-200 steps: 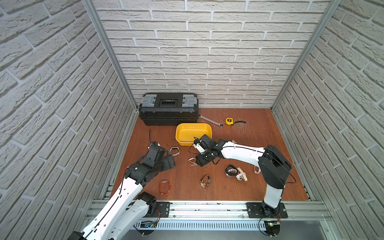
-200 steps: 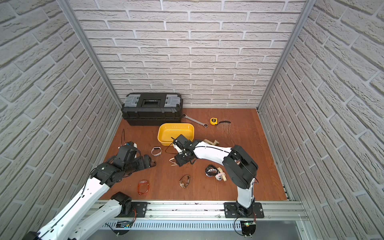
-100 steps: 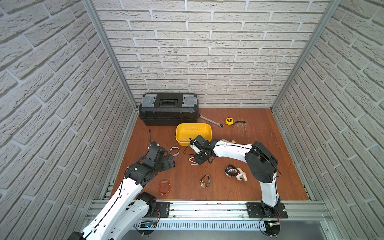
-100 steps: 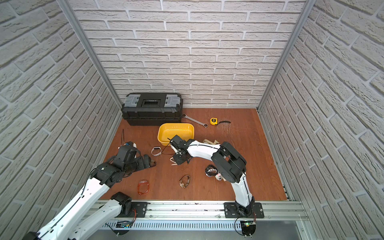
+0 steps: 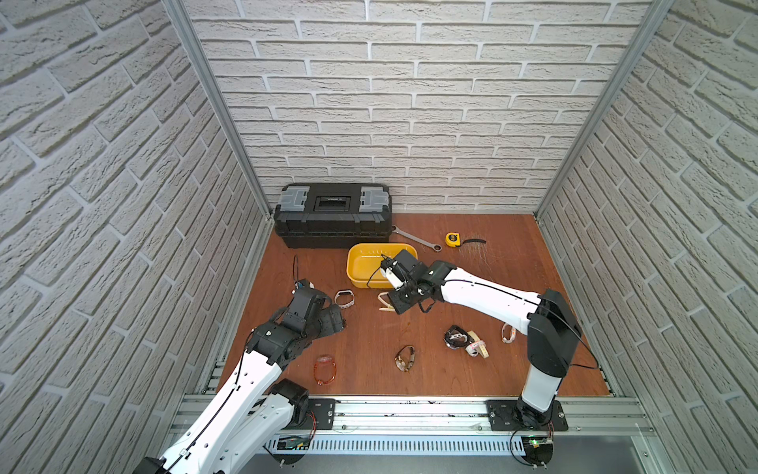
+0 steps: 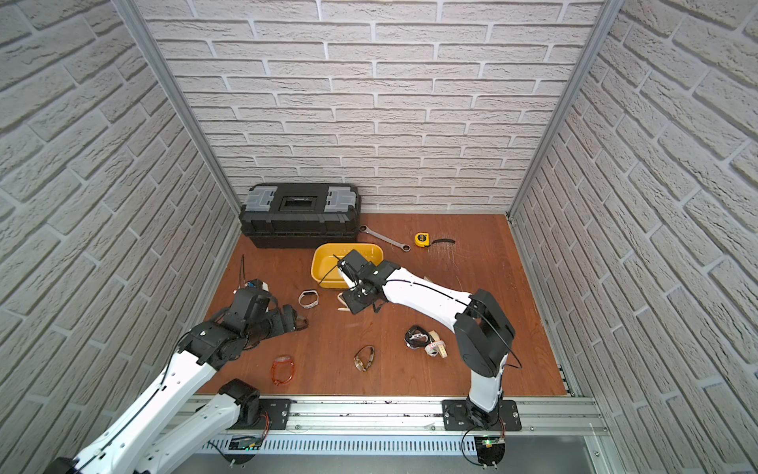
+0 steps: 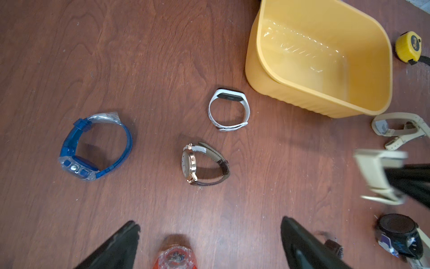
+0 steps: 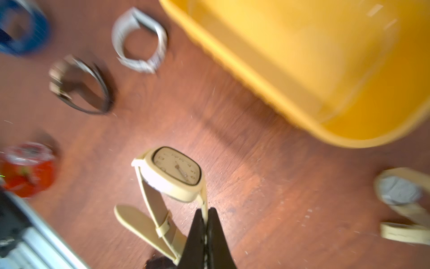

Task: Put the watch into the storage box
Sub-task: Adjust the storage box at the center of the board.

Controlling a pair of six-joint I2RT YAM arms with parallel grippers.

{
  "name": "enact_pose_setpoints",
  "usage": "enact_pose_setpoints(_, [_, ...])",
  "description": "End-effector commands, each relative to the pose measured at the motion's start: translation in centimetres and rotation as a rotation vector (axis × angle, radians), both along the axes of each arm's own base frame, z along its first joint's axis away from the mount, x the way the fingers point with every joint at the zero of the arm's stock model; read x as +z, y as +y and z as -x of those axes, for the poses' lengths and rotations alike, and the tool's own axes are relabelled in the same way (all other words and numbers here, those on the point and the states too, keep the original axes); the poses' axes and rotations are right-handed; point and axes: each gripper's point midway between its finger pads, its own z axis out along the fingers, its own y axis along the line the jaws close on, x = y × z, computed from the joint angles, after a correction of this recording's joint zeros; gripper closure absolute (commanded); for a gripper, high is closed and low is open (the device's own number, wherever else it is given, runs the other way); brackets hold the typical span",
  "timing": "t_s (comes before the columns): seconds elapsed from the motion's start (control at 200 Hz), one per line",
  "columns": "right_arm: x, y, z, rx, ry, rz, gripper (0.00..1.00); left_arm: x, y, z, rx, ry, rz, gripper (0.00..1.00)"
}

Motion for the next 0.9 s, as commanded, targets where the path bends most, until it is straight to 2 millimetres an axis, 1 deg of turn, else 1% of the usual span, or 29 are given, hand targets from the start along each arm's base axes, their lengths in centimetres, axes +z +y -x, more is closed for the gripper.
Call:
enact_pose_setpoints(0.0, [2.7, -2.9, -3.2, -0.111, -0.040, 0.019, 0.98, 0.9, -0.3, -0.9, -0.017, -0.037, -0.006, 0.02])
enact_pose_setpoints(0.075, [3.4, -3.2, -5.7, -0.143, -0.061, 0.017, 0.98, 0.8, -0.6, -1.2, -0.020, -0.039, 0.001, 0.02])
enact_pose_setpoints(0.15, [3.0, -3.1, -8.3, -0.165, -0.059, 0.016, 0.98, 0.9, -0.9, -1.5, -0.029, -0.045, 0.006, 0.02])
enact_pose_setpoints(0.17, [3.1, -3.0, -8.9, -0.169, -0.062, 0.016, 0.98, 0.9, -1.0, -1.6, -0.030, -0.048, 0.007, 0.02])
enact_pose_setpoints(0.18, [2.1, -3.0, -9.2, -0.171, -0.045, 0.034, 0.97, 1.0, -1.0, -1.6, -0.030, -0.050, 0.008, 0.02])
enact_pose_setpoints(0.265, [0.3, -2.7, -11.7, -0.181, -0.009, 0.062, 0.98, 1.2, -1.2, -2.0, -0.037, -0.058, 0.010, 0.02])
enact_pose_setpoints(0.365, [-2.1, -2.8, -13.6, -0.197, 0.033, 0.091, 0.98, 1.3, -1.5, -2.2, -0.043, -0.062, 0.009, 0.02])
enact_pose_setpoints(0.45, [-3.7, -2.9, -14.5, -0.211, 0.039, 0.107, 0.98, 1.5, -1.6, -2.4, -0.046, -0.066, 0.010, 0.02])
enact_pose_setpoints(0.525, [-4.7, -3.3, -14.7, -0.213, 0.045, 0.135, 0.98, 1.4, -1.6, -2.4, -0.049, -0.063, 0.007, 0.02])
enact_pose_setpoints(0.645, [-6.2, -4.5, -13.8, -0.195, 0.069, 0.191, 0.98, 1.4, -1.7, -2.4, -0.052, -0.067, 0.008, 0.02])
enact_pose_setpoints(0.77, [-6.9, -5.8, -12.1, -0.168, 0.093, 0.233, 0.97, 1.4, -1.7, -2.5, -0.053, -0.066, 0.005, 0.02])
enact_pose_setpoints(0.85, [-7.1, -6.6, -10.6, -0.140, 0.115, 0.254, 0.97, 1.4, -1.8, -2.6, -0.056, -0.067, 0.003, 0.02])
enact_pose_setpoints(0.895, [-7.4, -7.3, -9.8, -0.130, 0.130, 0.278, 0.97, 1.5, -1.8, -2.7, -0.055, -0.067, 0.003, 0.02])
